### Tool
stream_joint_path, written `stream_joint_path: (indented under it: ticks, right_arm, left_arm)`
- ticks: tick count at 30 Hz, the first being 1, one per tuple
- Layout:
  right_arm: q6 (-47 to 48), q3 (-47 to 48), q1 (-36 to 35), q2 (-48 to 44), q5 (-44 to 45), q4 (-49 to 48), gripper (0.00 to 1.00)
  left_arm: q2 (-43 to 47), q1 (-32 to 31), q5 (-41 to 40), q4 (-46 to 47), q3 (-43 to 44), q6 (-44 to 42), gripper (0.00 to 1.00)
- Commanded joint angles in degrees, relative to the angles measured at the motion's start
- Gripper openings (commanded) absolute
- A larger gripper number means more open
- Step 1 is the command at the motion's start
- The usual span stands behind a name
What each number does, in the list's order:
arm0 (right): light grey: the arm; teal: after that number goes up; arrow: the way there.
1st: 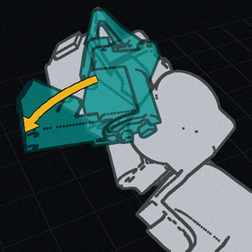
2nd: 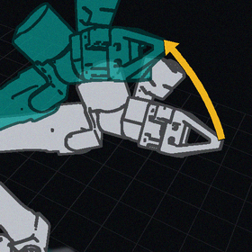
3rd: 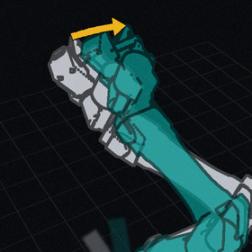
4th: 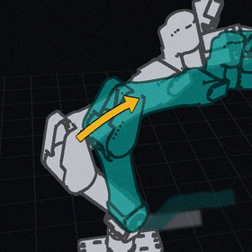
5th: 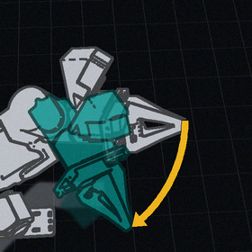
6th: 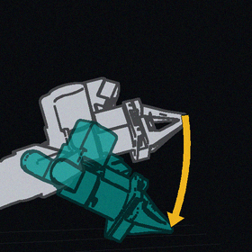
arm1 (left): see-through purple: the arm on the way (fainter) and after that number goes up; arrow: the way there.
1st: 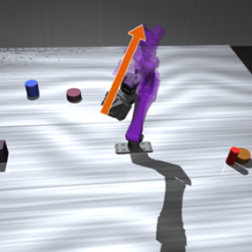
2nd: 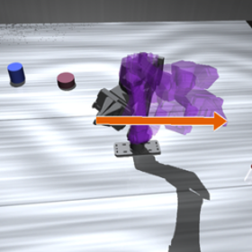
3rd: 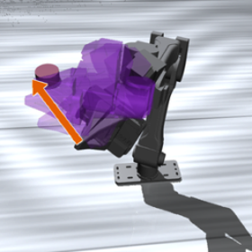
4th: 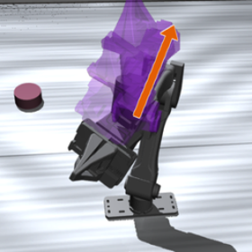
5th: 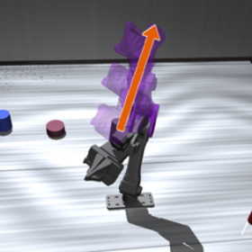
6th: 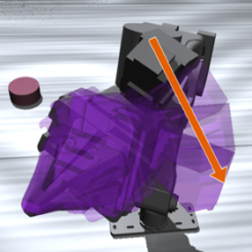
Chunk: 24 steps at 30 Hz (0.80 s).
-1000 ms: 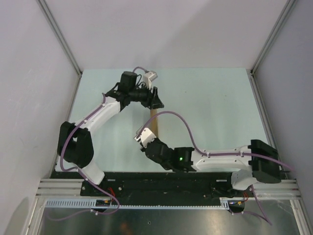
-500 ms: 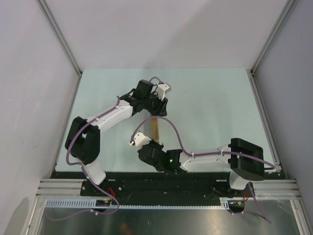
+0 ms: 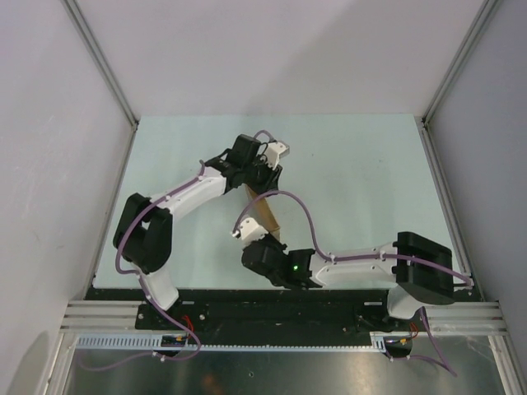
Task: Unpack the express box
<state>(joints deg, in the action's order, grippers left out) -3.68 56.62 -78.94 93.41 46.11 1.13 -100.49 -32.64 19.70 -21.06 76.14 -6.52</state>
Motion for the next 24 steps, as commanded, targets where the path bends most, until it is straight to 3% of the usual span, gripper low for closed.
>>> stream_joint_path:
  ticks: [1, 10, 15, 24]
  right_arm:
    - [-8.2, -2.7, 2.5, -5.5, 3.5, 4.1, 0.00]
    - [-14.3, -7.7, 6.8, -11.3, 1.3, 5.3, 0.00]
    - [-18.4, -10.6, 12.7, -16.0, -2.1, 3.9, 0.00]
    - [-17.3, -13.6, 21.6, -19.8, -10.2, -0.5, 0.00]
  left_arm:
    - [-1.7, 0.3, 0.8, -1.9, 3.6, -2.2, 0.38]
    - [-3.8, 0.1, 4.3, -2.1, 5.7, -1.4, 0.37]
    - [-3.2, 0.1, 5.4, -2.2, 5.2, -1.7, 0.37]
    - [-4.0, 0.1, 8.5, -2.3, 6.0, -1.1, 0.39]
